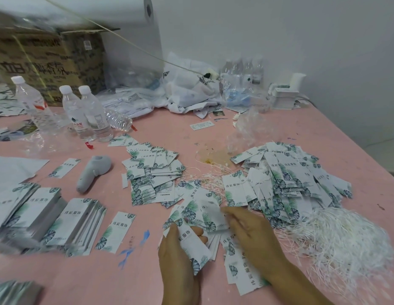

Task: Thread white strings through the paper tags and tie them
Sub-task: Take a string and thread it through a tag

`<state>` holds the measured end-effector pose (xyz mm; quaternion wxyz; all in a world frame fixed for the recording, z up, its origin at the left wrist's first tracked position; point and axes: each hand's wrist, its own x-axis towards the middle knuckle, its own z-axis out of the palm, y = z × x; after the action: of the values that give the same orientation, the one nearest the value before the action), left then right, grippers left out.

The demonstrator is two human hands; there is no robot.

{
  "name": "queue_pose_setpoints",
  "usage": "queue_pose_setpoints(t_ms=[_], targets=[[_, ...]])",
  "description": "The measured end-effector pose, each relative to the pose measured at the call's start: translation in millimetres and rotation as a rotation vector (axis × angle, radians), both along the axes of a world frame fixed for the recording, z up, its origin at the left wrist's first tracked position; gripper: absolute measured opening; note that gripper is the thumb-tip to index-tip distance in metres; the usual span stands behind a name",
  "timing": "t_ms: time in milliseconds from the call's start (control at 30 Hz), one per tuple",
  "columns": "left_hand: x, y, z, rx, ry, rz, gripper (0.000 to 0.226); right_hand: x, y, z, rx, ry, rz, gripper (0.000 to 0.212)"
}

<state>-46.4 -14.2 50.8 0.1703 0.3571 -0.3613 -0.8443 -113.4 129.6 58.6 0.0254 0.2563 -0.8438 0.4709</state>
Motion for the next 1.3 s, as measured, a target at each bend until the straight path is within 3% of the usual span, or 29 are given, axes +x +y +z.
queue_pose_setpoints(t_ms=[100, 167, 267, 367, 467, 600, 633, 700, 800, 900, 1000, 1300], targets=[[0, 8, 0, 0.138, 0.1, -0.107, 0.046, 10, 9, 11, -0.262, -0.06, -0.104, 0.023], [2, 13, 3, 0.206, 0.12, -0.211, 0.041, 22, 18, 15, -0.276, -0.038, -0.103, 0.026], [4, 20, 10, 0.242, 0.106, -0.272, 0.047, 42, 28, 10, -0.179, 0.023, -0.019, 0.029], [5, 23, 7, 0.271, 0.098, -0.34, 0.061, 55, 33, -1, -0.022, 0.269, 0.126, 0.034], [5, 20, -3, 0.169, 0.059, -0.366, 0.079, 54, 31, -5, 0.093, 0.488, 0.186, 0.047], [8, 18, -11, -0.03, 0.023, -0.369, 0.105, 52, 26, -2, 0.152, 0.523, 0.243, 0.054], [8, 17, -14, -0.091, 0.024, -0.378, 0.102, 52, 26, -2, 0.18, 0.518, 0.265, 0.051], [9, 18, -16, -0.18, 0.057, -0.391, 0.076, 54, 28, -5, 0.232, 0.478, 0.297, 0.044], [8, 19, -18, -0.235, 0.085, -0.406, 0.037, 53, 35, -2, 0.132, 0.291, 0.214, 0.036], [8, 23, -5, -0.065, 0.211, -0.396, 0.038, 38, 53, 5, 0.0, 0.116, -0.132, 0.022], [5, 23, -3, -0.002, 0.273, -0.403, 0.037, 20, 74, 4, 0.08, 0.01, -0.352, 0.023], [3, 28, -3, 0.021, 0.318, -0.371, 0.014, 5, 52, -8, 0.497, 0.013, -0.297, 0.004]])
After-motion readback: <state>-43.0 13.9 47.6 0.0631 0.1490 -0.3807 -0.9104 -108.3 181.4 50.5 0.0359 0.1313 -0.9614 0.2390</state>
